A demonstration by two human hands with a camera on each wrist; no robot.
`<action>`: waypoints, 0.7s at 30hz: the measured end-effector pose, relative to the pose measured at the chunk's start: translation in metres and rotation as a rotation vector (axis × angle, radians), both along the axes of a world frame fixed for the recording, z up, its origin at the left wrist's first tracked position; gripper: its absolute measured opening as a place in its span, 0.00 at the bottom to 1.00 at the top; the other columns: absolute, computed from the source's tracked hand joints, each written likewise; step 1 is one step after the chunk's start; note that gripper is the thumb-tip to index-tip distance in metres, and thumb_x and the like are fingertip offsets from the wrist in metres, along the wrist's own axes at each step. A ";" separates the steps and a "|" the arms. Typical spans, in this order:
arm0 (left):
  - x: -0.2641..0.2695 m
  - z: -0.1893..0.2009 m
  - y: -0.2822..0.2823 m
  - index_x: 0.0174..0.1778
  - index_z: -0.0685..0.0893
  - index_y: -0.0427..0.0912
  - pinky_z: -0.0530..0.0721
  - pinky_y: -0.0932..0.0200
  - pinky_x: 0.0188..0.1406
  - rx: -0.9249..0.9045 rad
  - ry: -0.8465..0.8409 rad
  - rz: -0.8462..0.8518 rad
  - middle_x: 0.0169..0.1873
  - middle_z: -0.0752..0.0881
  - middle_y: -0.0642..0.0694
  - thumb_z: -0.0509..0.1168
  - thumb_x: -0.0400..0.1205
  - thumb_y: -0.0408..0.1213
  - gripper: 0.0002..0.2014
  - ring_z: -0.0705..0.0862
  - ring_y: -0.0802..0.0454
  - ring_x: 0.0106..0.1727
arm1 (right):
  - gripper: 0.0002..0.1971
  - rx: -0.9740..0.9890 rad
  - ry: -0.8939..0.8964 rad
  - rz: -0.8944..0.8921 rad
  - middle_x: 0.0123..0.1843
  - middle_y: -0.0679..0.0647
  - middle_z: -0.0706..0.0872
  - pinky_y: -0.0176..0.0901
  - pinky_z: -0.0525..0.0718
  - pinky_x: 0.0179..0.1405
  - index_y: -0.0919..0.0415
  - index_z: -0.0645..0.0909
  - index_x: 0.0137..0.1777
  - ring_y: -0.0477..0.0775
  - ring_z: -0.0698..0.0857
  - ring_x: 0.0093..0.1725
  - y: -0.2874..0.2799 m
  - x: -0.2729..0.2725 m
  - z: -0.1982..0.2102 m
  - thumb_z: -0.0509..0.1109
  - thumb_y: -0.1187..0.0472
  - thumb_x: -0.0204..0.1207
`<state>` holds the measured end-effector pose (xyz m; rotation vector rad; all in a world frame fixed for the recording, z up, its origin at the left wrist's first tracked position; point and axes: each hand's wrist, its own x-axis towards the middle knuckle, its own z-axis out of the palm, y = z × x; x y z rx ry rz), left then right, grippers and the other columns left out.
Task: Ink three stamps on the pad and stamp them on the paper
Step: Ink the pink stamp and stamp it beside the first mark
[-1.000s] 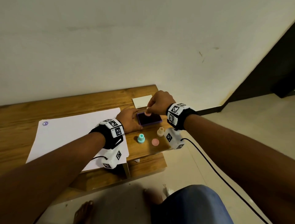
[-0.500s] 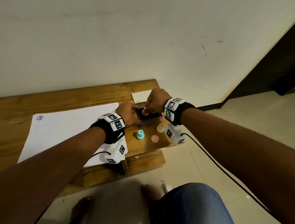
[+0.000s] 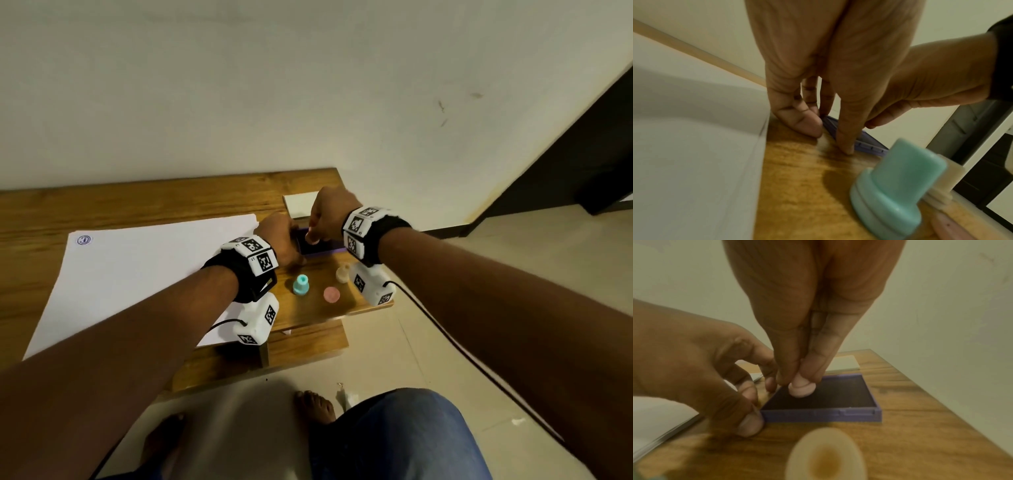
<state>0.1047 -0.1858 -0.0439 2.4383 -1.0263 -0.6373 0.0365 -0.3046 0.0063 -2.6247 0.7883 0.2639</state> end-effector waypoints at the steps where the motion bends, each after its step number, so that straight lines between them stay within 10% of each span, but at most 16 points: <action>1: -0.002 0.002 0.000 0.50 0.88 0.43 0.86 0.53 0.42 0.013 -0.001 0.006 0.44 0.89 0.44 0.85 0.59 0.43 0.25 0.86 0.45 0.43 | 0.13 -0.027 0.003 0.001 0.41 0.56 0.93 0.51 0.93 0.46 0.61 0.92 0.41 0.55 0.92 0.42 0.002 0.000 -0.001 0.89 0.58 0.59; 5: -0.006 0.013 0.002 0.46 0.85 0.46 0.83 0.56 0.40 0.024 0.041 -0.006 0.47 0.89 0.46 0.84 0.59 0.42 0.23 0.85 0.47 0.43 | 0.13 -0.062 -0.048 -0.013 0.49 0.57 0.93 0.47 0.90 0.50 0.60 0.93 0.47 0.57 0.91 0.50 0.005 -0.007 0.003 0.87 0.57 0.63; 10: 0.003 0.034 0.032 0.73 0.76 0.42 0.75 0.61 0.49 -0.124 0.130 0.078 0.61 0.83 0.42 0.79 0.70 0.38 0.34 0.83 0.44 0.61 | 0.14 -0.032 -0.264 -0.139 0.52 0.53 0.94 0.42 0.86 0.54 0.56 0.94 0.50 0.54 0.89 0.55 0.000 -0.021 0.024 0.85 0.53 0.66; 21: 0.067 0.044 0.234 0.72 0.76 0.49 0.72 0.48 0.73 -0.019 -0.062 0.483 0.74 0.74 0.44 0.73 0.72 0.56 0.32 0.74 0.42 0.74 | 0.08 -0.060 -0.366 0.007 0.49 0.49 0.94 0.37 0.78 0.51 0.52 0.93 0.50 0.51 0.89 0.54 0.080 0.004 0.063 0.77 0.55 0.72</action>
